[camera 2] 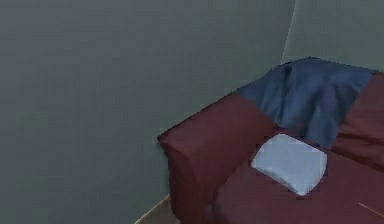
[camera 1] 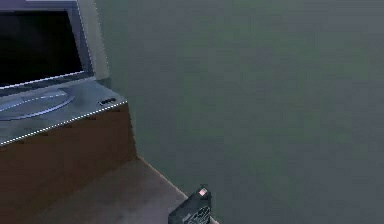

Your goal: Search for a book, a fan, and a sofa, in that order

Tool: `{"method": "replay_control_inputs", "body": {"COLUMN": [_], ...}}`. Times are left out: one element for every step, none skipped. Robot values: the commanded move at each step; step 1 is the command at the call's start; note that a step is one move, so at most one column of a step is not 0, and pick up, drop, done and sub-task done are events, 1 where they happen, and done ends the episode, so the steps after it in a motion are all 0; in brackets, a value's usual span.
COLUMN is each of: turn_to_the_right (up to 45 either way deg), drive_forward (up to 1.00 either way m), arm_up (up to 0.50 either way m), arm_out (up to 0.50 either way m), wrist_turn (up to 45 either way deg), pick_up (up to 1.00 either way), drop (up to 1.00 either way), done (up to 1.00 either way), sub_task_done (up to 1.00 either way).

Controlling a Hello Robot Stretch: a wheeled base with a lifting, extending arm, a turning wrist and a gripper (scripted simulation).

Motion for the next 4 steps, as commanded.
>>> {"method": "replay_control_inputs", "body": {"turn_to_the_right": [45.0, 45.0, 45.0, 0.0], "drive_forward": [0.0, 0.0, 0.0, 0.15], "arm_up": [0.0, 0.0, 0.0, 0.0], "arm_out": [0.0, 0.0, 0.0, 0.0], "wrist_turn": [0.0, 0.0, 0.0, 0.0], "pick_up": [0.0, 0.0, 0.0, 0.0], "drop": [0.0, 0.0, 0.0, 0.0], "done": [0.0, 0.0, 0.0, 0.0], "sub_task_done": [0.0, 0.0, 0.0, 0.0]}}
